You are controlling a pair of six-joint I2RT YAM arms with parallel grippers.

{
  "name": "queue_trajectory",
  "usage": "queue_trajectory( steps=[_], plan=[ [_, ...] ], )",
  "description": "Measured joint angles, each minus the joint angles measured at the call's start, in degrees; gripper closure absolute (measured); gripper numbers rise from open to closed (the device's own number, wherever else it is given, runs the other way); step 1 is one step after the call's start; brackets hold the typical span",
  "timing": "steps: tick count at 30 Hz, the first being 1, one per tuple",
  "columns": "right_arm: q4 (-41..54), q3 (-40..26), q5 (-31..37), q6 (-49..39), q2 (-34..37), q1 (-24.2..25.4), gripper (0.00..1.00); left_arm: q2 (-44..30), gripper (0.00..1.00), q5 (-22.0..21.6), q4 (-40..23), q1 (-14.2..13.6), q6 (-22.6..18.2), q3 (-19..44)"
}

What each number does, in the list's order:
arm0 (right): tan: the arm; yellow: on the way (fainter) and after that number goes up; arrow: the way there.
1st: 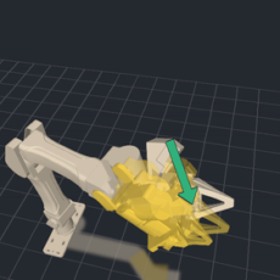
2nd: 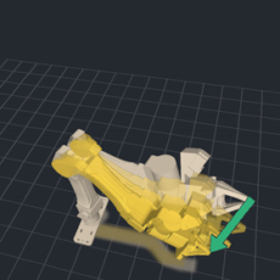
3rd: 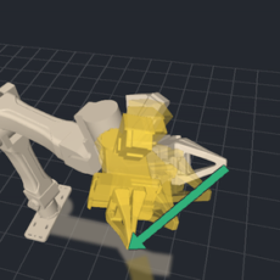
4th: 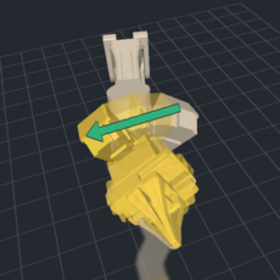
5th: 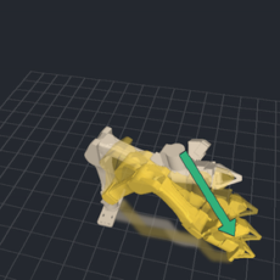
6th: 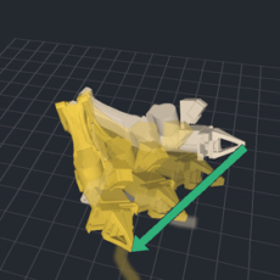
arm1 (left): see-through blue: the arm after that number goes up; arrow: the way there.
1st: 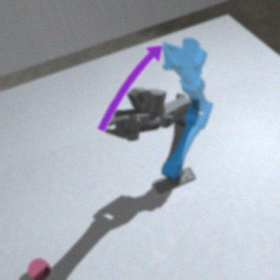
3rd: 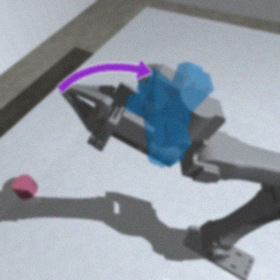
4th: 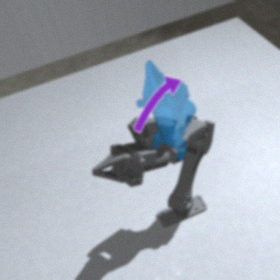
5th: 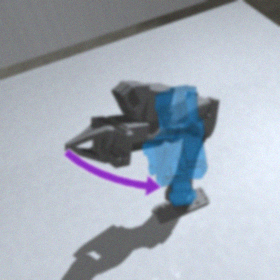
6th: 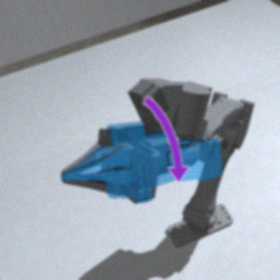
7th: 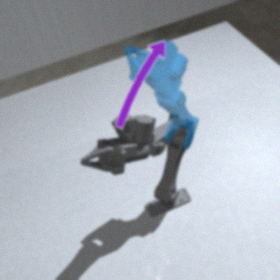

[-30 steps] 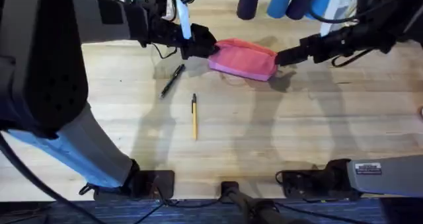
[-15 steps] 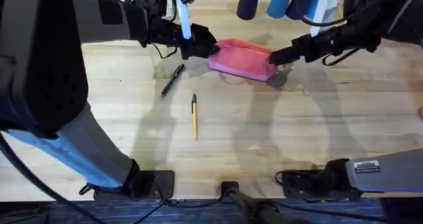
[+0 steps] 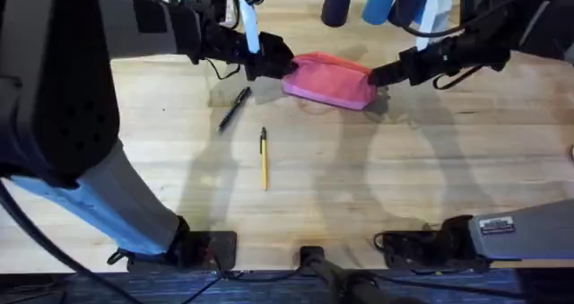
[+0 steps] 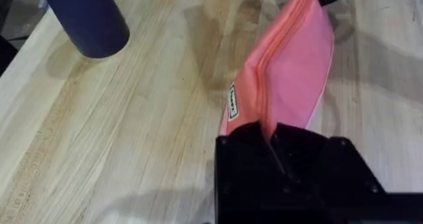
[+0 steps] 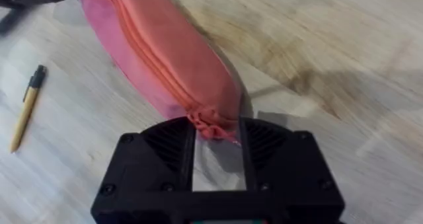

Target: Unzip the bag, pick up the pens from the table one at a time and place them inside, then zip the bag closed.

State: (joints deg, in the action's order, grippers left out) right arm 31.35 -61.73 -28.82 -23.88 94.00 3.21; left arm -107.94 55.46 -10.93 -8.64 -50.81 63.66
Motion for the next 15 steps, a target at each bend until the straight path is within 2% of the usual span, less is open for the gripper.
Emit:
queue_trajectory(
  steps=[4,8,15],
  plan=[
    [0.1,0.0,-0.4,0.0,0.0,-0.1,0.657,0.0,0.959,0.0,0.0,0.0,0.0,0.0],
    [0.4,0.0,-0.7,0.0,0.0,-0.1,0.779,0.0,0.959,0.0,0.0,0.0,0.0,0.0],
    [0.8,0.0,-0.9,0.0,0.0,-0.1,0.898,0.0,0.959,0.0,0.0,0.0,0.0,0.0]
  ],
)
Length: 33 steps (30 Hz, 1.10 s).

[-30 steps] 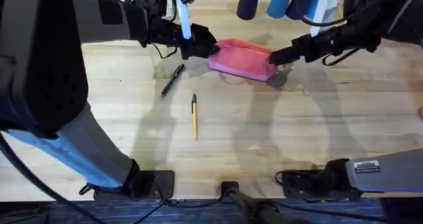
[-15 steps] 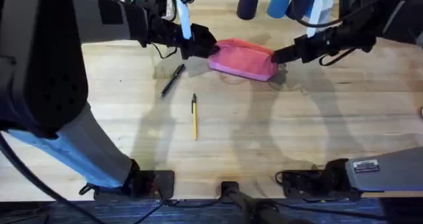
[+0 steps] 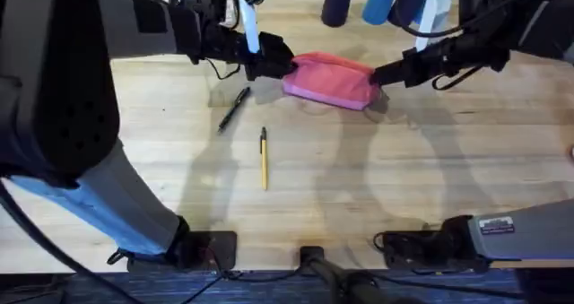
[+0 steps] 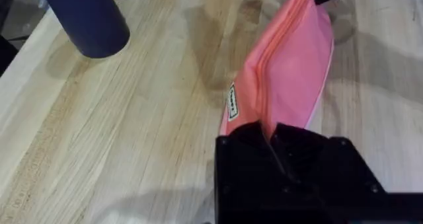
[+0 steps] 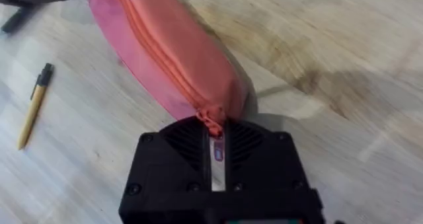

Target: Unzip the bag, pick up the pens from the table one at a time and place them inside, then zip the bag closed.

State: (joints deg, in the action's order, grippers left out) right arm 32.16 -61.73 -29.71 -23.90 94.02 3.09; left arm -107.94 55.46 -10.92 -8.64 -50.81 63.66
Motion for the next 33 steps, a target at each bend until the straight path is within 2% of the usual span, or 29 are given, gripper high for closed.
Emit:
queue_trajectory(
  steps=[11,20,24,33],
  plan=[
    [1.5,-0.3,0.0,-0.2,-0.2,0.0,0.963,0.0,0.959,0.0,0.0,0.0,0.0,0.0],
    [3.0,-0.3,0.6,-0.2,-2.6,0.0,0.927,0.0,0.959,0.3,0.0,-0.1,0.0,0.0],
    [3.4,-0.3,1.0,-0.2,-2.8,0.0,0.963,0.0,0.959,0.3,0.0,-0.1,0.0,0.0],
    [6.3,-0.4,1.0,-0.2,-3.2,0.0,0.967,0.0,0.959,0.5,0.0,-0.1,0.0,0.0]
  ],
)
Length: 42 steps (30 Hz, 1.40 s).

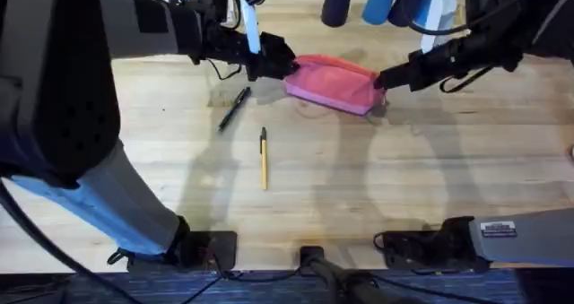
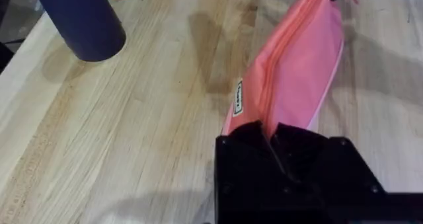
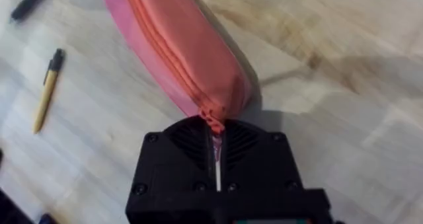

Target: Unzip the bag, pick up the pens from the table one at a time and place them inside, then zip the bag closed.

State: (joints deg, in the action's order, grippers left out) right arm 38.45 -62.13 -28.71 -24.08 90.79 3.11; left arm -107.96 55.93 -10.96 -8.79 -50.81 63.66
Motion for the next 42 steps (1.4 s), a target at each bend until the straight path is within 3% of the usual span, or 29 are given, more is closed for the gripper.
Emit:
queue_trajectory(
  steps=[11,22,33,42],
  plan=[
    [9.2,-6.6,0.9,0.0,-0.2,-0.1,0.968,0.0,0.959,0.3,-0.2,-0.4,0.0,0.0],
    [17.8,-14.0,9.5,0.0,-0.2,-0.8,0.969,0.0,0.959,2.2,-0.5,-1.8,0.0,0.0],
    [16.5,-14.8,12.7,-6.5,-0.2,-3.3,0.969,0.0,0.959,1.9,-0.6,-1.7,0.0,0.0],
    [6.8,-14.8,15.9,-11.9,-0.2,-8.9,0.969,0.0,0.959,0.1,-0.6,0.0,0.0,0.0]
  ],
)
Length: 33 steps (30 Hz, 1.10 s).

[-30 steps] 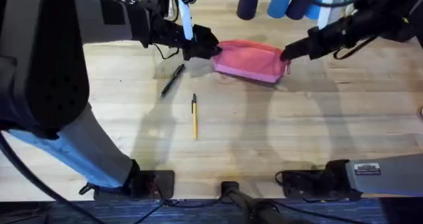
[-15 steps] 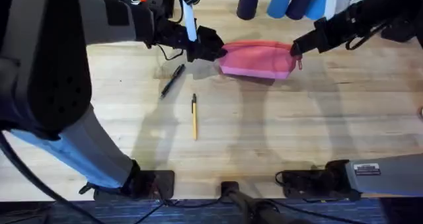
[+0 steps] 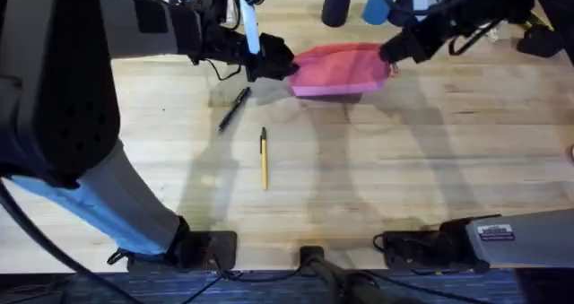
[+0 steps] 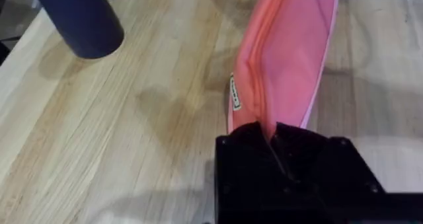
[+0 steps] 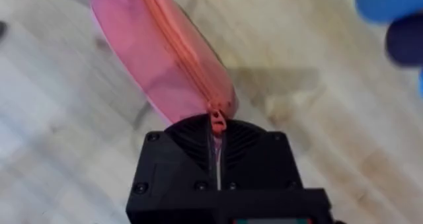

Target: Unzip the bag, pick up the pens from the table one at a time and place them inside, then zip the bag closed.

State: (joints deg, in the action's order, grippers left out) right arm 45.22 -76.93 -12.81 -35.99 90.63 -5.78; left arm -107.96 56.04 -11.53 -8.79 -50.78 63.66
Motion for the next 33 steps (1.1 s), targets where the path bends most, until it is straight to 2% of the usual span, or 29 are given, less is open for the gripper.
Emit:
queue_trajectory(
  steps=[6,16,33],
  plan=[
    [-6.3,0.0,2.2,-0.7,0.0,-4.4,0.969,0.0,0.959,-1.0,0.0,0.4,0.0,0.0],
    [-11.0,-0.9,4.5,0.6,1.8,-11.2,0.969,0.0,0.959,-2.7,-0.1,1.1,0.0,0.0],
    [-16.8,-2.0,0.4,3.0,3.2,-14.8,0.969,0.0,0.959,-4.3,-0.7,2.0,0.0,0.0]
  ],
)
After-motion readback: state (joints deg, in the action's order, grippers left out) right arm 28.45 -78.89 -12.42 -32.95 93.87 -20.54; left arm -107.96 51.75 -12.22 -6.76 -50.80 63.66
